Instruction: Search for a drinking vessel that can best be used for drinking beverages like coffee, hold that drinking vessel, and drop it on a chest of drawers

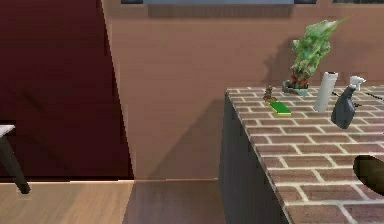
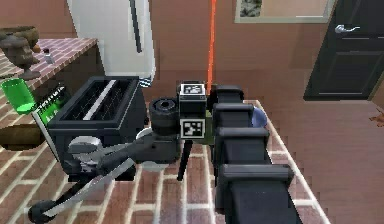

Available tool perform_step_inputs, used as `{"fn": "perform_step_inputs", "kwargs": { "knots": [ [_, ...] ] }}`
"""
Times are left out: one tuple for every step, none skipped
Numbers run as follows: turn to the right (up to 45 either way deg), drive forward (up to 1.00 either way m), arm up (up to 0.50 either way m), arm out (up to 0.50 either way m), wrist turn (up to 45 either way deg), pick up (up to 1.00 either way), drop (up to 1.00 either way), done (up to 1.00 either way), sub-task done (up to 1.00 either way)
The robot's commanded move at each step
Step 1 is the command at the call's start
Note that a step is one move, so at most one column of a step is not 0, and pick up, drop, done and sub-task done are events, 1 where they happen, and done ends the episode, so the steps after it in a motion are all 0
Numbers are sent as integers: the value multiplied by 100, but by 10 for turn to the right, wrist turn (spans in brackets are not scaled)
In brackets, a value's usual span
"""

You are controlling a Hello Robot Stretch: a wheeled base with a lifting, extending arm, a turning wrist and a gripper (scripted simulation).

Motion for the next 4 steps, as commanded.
{"fn": "perform_step_inputs", "kwargs": {
  "knots": [
    [0,0,0,0,450,0,0,0,0],
    [0,0,0,0,240,0,0,0,0],
    [0,0,-16,0,0,0,0,0,0],
    [0,0,0,0,0,100,0,0,0]
  ]
}}
